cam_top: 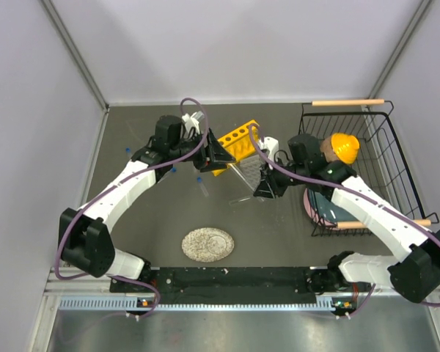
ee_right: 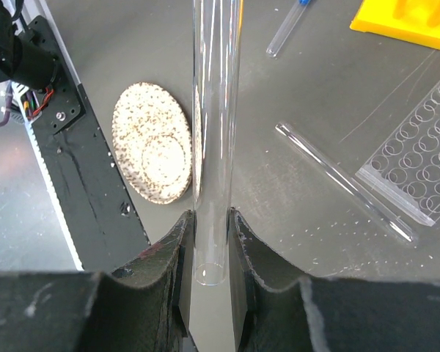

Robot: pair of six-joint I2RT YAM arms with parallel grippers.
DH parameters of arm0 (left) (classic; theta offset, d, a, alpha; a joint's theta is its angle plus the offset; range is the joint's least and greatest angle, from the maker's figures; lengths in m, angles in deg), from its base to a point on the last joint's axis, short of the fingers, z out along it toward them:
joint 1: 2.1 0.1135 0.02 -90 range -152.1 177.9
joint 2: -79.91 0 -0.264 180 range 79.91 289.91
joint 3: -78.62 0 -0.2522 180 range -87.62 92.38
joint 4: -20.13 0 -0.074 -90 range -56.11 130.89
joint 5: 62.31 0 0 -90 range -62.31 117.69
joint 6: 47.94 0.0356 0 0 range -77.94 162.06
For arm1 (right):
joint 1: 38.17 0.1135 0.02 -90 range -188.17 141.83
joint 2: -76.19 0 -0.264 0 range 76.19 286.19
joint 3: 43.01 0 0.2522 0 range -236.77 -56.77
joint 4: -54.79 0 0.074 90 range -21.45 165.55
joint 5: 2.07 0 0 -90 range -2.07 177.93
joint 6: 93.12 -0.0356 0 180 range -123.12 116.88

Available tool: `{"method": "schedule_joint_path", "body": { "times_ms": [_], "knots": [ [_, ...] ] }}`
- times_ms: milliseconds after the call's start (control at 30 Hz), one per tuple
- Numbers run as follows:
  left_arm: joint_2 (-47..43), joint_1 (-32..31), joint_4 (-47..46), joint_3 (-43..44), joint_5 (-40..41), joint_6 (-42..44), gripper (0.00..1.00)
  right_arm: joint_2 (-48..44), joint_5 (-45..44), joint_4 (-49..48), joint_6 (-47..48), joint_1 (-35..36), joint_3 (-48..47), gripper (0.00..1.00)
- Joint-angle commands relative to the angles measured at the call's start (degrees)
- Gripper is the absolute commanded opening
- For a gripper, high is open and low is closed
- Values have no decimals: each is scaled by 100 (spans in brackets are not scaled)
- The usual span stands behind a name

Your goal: Organize the chemistry lab equipment

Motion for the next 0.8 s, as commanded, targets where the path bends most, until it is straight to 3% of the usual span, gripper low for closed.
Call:
{"method": "schedule_joint_path", "body": {
  "times_ms": [0,333,500,633,733,767],
  "knots": [
    [53,-40,-36,291,-206,162,62,-22,129,-78,189,155,-46,18],
    [-44,-84,-36,212,-399,101,36,57,-38,-34,277,190,-81,18],
    [-96,-84,-36,168,-408,136,18,49,-100,1,321,190,-90,19],
    [-158,-84,-28,106,-373,153,12,22,-196,62,374,182,-125,23],
    [-263,-84,-63,27,-259,197,10,-57,-188,176,558,182,-152,44],
    [-333,-84,-80,-17,-233,215,10,-100,-205,220,724,181,-152,58]
  ]
}}
